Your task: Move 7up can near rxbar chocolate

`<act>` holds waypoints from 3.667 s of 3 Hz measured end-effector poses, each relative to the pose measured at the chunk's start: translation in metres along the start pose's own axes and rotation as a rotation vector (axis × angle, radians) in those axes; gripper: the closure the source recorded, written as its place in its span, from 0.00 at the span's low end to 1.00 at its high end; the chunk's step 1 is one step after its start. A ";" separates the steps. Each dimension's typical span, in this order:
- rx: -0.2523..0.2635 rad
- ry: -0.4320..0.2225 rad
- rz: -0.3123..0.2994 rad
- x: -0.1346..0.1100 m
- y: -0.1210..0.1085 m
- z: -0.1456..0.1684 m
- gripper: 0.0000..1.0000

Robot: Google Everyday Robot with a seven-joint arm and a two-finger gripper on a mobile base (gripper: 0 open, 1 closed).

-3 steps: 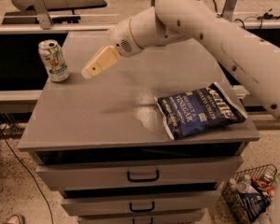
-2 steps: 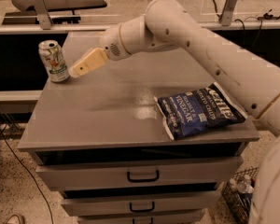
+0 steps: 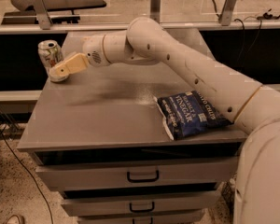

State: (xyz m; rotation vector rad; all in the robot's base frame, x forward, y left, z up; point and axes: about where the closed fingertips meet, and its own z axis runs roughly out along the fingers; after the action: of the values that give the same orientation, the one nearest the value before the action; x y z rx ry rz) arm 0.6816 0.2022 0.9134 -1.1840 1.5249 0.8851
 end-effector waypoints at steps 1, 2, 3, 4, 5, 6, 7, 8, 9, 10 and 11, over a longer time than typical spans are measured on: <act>0.019 -0.033 -0.010 0.001 -0.006 0.027 0.00; 0.028 -0.049 -0.014 0.003 -0.008 0.050 0.00; 0.024 -0.069 -0.004 0.008 -0.010 0.064 0.16; 0.033 -0.090 0.003 0.009 -0.013 0.067 0.39; 0.053 -0.120 0.008 0.007 -0.020 0.054 0.62; 0.097 -0.160 -0.015 -0.006 -0.034 0.013 0.86; 0.162 -0.145 -0.041 0.000 -0.053 -0.057 1.00; 0.162 -0.145 -0.041 0.000 -0.053 -0.057 1.00; 0.235 -0.085 -0.043 0.010 -0.064 -0.079 1.00; 0.416 0.022 -0.095 0.015 -0.100 -0.150 1.00; 0.589 0.098 -0.168 0.012 -0.146 -0.224 1.00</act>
Offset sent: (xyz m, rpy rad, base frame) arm 0.0327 0.0624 -0.0240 0.0569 -0.0462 -0.0381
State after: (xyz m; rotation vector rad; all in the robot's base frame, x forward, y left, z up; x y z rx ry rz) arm 0.7646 -0.0477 0.9629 -0.9064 1.5864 0.2340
